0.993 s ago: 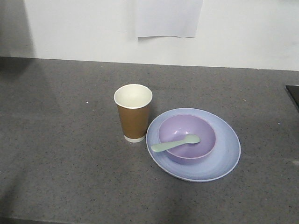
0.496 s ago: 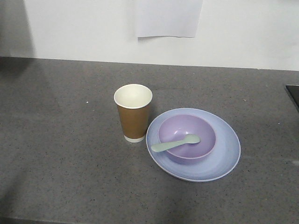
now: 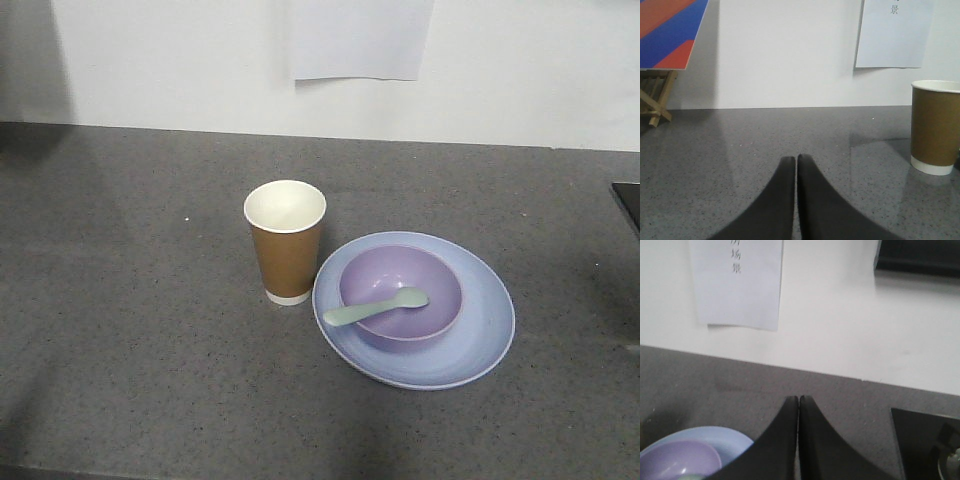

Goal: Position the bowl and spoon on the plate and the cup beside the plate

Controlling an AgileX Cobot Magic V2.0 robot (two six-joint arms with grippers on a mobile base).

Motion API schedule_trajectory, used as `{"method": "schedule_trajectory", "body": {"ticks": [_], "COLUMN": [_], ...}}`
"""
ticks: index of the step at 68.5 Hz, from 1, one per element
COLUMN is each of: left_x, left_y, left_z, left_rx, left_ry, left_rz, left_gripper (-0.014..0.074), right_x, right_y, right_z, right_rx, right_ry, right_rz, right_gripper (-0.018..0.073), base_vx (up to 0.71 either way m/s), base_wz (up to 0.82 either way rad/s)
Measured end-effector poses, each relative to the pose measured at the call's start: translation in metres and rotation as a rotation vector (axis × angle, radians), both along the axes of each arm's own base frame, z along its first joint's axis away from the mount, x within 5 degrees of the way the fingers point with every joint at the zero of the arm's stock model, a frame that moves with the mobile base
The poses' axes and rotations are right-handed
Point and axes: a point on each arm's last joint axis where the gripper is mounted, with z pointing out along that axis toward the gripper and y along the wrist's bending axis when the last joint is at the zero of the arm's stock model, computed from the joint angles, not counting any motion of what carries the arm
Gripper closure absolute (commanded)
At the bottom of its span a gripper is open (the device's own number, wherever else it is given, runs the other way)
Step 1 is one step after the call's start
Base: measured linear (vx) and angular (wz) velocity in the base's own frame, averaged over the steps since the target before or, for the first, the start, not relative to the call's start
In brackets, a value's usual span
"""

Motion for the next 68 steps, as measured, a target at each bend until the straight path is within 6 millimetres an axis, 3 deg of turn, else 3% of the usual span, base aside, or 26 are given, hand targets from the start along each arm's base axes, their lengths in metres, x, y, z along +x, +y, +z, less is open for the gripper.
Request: {"method": "schedule_trajectory", "body": {"ticks": [12, 28, 46, 68], "left_x": [0.000, 0.000, 0.000, 0.000], "left_y": [0.000, 0.000, 0.000, 0.000], "left_z": [0.000, 0.000, 0.000, 0.000], "left_rx": [0.000, 0.000, 0.000, 0.000], "left_ry": [0.000, 0.000, 0.000, 0.000], "left_rz": [0.000, 0.000, 0.000, 0.000], "left_gripper": [0.0603, 0.0603, 0.0603, 0.0603], "right_x": [-0.007, -0.031, -0.055, -0.071], "right_y": [-0.007, -0.020, -0.021, -0.020], "right_z": [-0.064, -0.121, -0.162, -0.193], "right_rx": [0.078, 0.184, 0.101, 0.033], "right_ry": [0.060, 0.103, 0.032, -0.137], "right_rz": [-0.039, -0.172, -0.157, -0.146], "right_gripper": [0.0562, 0.0562, 0.0562, 0.0562], "base_vx": [0.00, 0.00, 0.00, 0.00], "base_wz": [0.00, 0.00, 0.00, 0.00]}}
